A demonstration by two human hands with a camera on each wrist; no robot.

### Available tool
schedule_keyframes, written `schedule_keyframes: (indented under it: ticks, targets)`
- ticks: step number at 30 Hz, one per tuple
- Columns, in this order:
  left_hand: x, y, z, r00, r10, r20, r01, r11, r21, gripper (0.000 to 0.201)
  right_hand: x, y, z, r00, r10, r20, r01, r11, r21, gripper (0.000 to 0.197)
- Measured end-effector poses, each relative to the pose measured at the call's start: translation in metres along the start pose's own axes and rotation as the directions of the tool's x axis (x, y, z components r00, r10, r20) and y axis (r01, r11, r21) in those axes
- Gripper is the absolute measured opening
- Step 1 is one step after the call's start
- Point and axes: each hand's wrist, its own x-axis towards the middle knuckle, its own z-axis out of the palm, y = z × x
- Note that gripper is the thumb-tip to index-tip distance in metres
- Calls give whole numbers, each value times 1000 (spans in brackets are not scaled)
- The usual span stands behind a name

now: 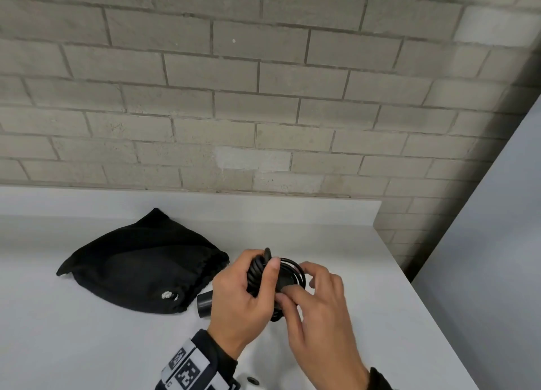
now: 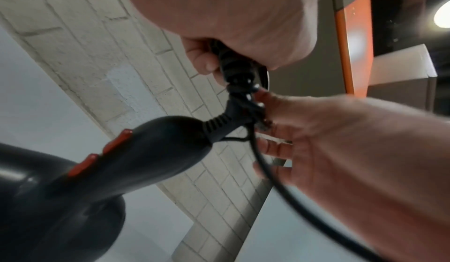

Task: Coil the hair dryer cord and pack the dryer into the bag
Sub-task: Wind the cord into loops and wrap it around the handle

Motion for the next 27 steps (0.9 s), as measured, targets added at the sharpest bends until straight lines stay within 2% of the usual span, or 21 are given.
schedule_keyframes:
  ticks: [1, 3, 4, 6, 10, 14, 16, 18, 20, 21, 24, 25, 27]
  targets:
    - [0, 1, 0, 999, 44, 1, -44, 999, 24, 35, 1, -3, -1, 994, 92, 59, -99, 988, 120, 24]
    - [1, 2, 0, 995, 102, 6, -102, 994, 48, 46, 3, -6, -7, 932, 253, 261, -336, 872, 356, 21]
    - [1, 2, 0, 992, 123, 12, -123, 991, 49, 49, 5, -8, -11, 899, 287, 331, -415, 798, 437, 22]
    - [1, 2, 0, 987, 158, 29, -159, 986, 44, 51, 9, -9, -17, 863, 316, 393, -499, 650, 573, 24]
    - [2, -2, -2, 982, 188, 9, -188, 981, 46, 49, 12, -5, -21, 824, 292, 485, -566, 387, 728, 23]
    - [4, -3, -4, 980, 200, -7, -199, 978, 66, 49, 16, 1, -28, 777, 183, 602, -625, 123, 771, 30]
    - [5, -5, -4, 981, 193, -2, -193, 979, 62, 44, 19, 2, -34, 754, 130, 644, -654, 48, 755, 31]
    - [5, -7, -6, 986, 164, 14, -165, 985, 42, 35, 21, 2, -41, 736, 101, 669, -675, 41, 737, 35]
    - [6, -6, -7, 989, 140, 40, -141, 990, 27, 35, 24, 1, -49, 724, 103, 682, -689, 91, 719, 39]
    - [7, -5, -8, 988, 144, 55, -146, 989, 25, 35, 25, -1, -54, 723, 117, 681, -690, 150, 708, 39]
    - [13, -3, -9, 982, 167, 89, -170, 985, 26, 19, 25, -4, -68, 777, 152, 611, -603, 463, 650, 35]
    - [14, -3, -9, 983, 157, 95, -161, 986, 31, 17, 24, -4, -71, 793, 127, 596, -562, 531, 634, 30]
    - [16, -5, -8, 987, 126, 100, -130, 990, 44, 22, 21, -3, -76, 795, 56, 604, -510, 600, 616, 17]
